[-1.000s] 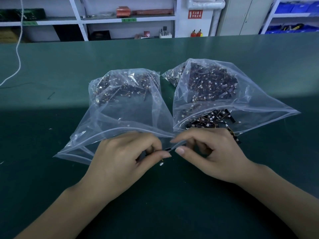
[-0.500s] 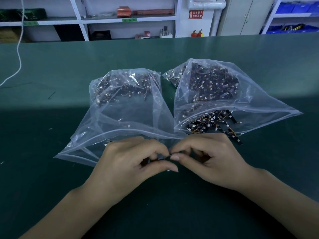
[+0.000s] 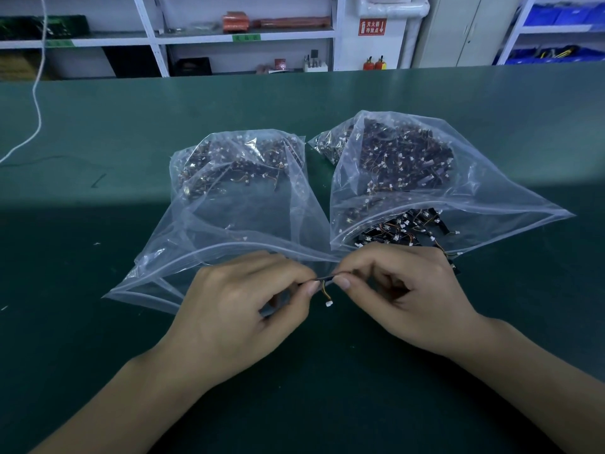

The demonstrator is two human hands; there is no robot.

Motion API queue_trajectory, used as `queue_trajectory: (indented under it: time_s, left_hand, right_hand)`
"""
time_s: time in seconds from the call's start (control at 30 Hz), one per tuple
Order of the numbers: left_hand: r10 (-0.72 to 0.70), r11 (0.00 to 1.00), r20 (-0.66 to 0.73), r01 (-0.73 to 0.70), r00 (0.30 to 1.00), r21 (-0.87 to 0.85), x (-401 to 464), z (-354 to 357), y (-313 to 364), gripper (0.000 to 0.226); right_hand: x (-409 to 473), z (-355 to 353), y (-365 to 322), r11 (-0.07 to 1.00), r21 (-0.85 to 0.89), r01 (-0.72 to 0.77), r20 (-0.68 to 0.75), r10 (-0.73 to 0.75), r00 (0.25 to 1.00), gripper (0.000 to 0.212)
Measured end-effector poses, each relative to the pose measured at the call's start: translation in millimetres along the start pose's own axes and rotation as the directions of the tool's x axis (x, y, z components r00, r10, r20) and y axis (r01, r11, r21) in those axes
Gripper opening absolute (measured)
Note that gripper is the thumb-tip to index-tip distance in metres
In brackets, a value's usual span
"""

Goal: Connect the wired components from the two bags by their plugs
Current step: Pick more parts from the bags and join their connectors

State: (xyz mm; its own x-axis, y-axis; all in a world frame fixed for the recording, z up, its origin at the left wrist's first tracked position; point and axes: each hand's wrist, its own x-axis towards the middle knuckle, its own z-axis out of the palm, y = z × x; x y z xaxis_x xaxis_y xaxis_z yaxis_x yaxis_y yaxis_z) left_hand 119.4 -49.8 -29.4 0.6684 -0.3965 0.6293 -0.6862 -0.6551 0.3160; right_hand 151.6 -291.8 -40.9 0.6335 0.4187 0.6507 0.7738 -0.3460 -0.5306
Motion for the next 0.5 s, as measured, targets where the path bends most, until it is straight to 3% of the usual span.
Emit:
queue_trajectory:
  time_s: [0.5]
  left_hand:
    - [-0.009, 1.0, 0.013, 0.009, 1.0, 0.003, 0.6, 0.0, 1.8, 0.023]
  right_hand:
    - [0.1, 0.4, -1.5, 0.999, -0.021, -0.03, 0.049, 0.031, 0.998, 0.01]
